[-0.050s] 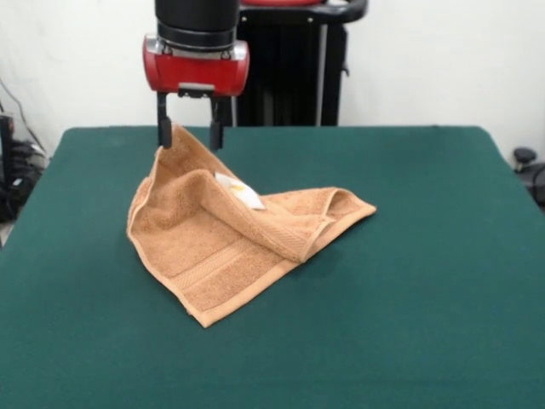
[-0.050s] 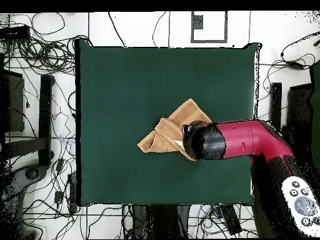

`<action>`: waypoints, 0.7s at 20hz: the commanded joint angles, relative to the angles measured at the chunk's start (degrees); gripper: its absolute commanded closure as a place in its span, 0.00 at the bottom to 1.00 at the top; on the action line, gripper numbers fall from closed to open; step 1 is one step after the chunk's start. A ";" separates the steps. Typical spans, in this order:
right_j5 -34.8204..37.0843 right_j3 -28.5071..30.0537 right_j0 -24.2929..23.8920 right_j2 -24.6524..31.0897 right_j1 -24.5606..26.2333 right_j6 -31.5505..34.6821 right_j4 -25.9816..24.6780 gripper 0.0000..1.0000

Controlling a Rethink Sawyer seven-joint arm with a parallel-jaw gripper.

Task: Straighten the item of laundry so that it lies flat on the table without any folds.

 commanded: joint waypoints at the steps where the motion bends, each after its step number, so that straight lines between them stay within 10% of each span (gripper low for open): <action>1: -5.28 3.03 4.63 -5.27 2.67 12.82 0.95 0.00; 14: -6.81 1.32 8.53 -10.44 4.76 10.88 1.61 0.00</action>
